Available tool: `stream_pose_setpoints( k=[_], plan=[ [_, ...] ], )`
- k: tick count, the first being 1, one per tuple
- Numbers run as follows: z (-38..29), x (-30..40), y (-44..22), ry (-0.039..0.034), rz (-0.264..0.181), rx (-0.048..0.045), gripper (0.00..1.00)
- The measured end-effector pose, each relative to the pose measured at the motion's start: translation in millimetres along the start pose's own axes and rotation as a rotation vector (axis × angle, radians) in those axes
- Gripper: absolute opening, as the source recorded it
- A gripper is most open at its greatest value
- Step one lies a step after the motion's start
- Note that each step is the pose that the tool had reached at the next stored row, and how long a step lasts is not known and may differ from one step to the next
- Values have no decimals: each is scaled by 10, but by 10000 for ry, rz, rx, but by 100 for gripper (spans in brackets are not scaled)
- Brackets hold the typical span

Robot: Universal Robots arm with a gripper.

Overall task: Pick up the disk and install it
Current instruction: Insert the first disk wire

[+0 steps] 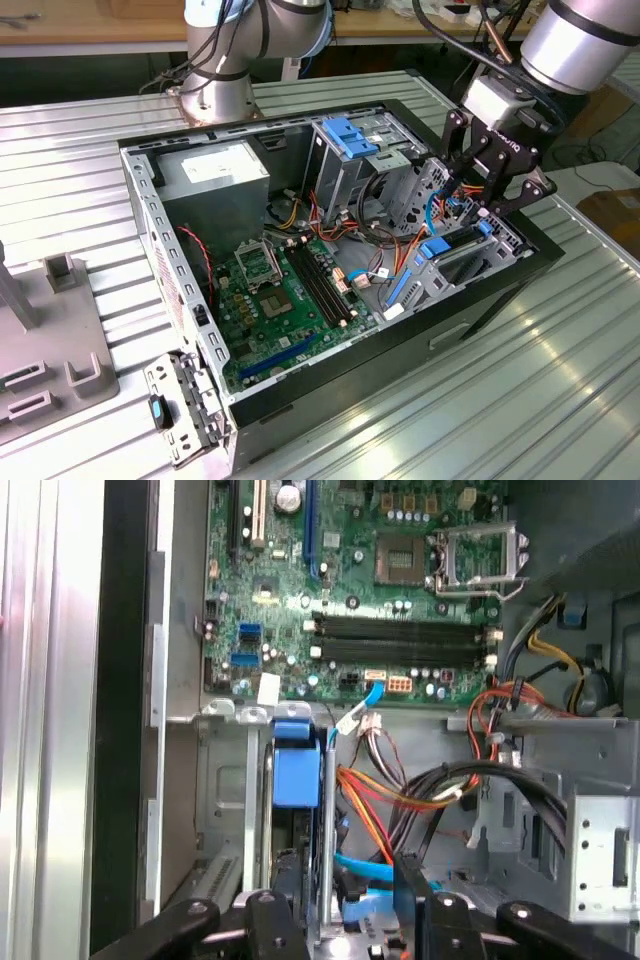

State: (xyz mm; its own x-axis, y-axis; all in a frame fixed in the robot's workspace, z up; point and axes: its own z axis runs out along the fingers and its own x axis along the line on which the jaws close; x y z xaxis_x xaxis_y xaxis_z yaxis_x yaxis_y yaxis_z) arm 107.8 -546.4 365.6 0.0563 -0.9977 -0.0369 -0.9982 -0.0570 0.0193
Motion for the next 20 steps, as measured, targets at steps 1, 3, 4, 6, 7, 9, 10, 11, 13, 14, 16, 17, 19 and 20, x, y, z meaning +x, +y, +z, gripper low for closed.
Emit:
stream_pose_setpoints(
  k=[1, 3, 4, 6, 7, 9, 10, 11, 13, 14, 16, 17, 19, 20],
  plan=[
    [0, -3, 51, 7, -4, 87, 50],
    [1, -2, 59, 7, -4, 106, 50],
    [1, -3, 59, 7, -5, 107, 50],
    [1, -4, 72, 7, -4, 109, 50],
    [1, -4, 74, 7, -5, 109, 50],
    [1, -4, 74, 7, -4, 109, 50],
    [1, -4, 75, 7, -5, 109, 50],
    [1, -4, 75, 7, -4, 109, 50],
    [1, -4, 76, 7, -5, 109, 50],
    [2, -4, 76, 7, -5, 109, 50],
    [1, -4, 77, 7, -5, 110, 50],
    [2, -4, 76, 7, -5, 110, 50],
    [0, -3, 44, 8, -4, 109, 50],
    [0, -2, 27, 7, -4, 109, 50]
  ],
)
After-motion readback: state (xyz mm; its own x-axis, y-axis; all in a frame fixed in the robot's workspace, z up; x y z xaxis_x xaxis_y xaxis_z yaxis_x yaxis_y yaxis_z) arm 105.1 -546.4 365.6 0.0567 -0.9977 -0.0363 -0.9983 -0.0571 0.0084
